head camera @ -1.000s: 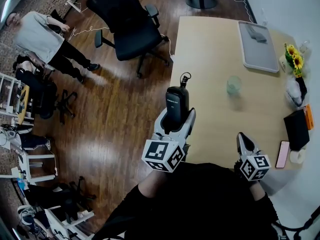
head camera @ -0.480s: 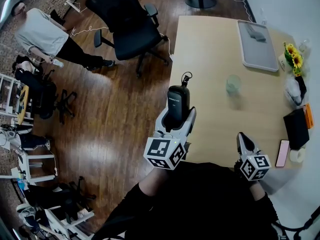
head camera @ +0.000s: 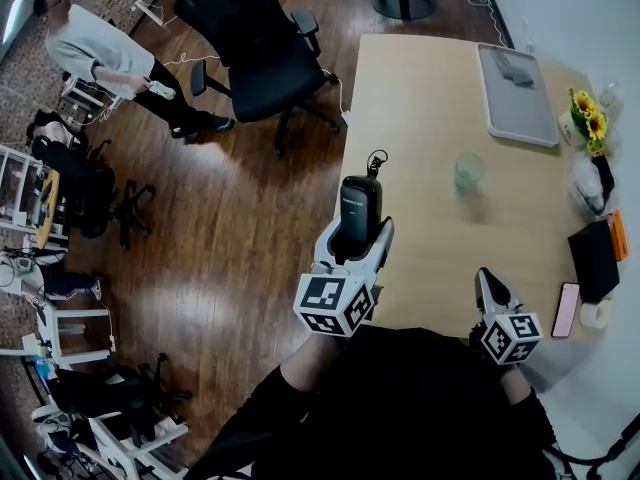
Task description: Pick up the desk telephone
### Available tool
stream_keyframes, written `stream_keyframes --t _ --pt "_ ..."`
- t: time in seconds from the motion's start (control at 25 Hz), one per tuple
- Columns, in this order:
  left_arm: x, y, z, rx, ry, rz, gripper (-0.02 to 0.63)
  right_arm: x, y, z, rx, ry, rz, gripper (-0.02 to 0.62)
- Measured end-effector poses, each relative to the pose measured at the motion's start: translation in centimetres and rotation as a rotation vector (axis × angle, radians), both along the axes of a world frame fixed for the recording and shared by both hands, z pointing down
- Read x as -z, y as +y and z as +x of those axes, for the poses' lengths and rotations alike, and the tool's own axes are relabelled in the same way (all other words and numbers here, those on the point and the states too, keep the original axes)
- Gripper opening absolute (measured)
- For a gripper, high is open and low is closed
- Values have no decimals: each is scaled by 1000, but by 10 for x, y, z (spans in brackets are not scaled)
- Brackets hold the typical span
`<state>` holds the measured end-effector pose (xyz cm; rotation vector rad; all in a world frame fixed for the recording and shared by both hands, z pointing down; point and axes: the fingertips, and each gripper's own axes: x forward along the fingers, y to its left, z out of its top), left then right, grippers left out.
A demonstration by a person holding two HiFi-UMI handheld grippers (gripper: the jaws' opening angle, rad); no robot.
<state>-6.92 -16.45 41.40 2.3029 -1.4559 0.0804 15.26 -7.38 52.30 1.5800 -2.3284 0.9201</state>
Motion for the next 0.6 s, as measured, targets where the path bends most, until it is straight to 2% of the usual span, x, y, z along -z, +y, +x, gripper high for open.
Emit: stream_keyframes --t 0.6 --pt "-61 -16 -13 6 -68 -96 262 -1 9 3 -18 26 -16 2"
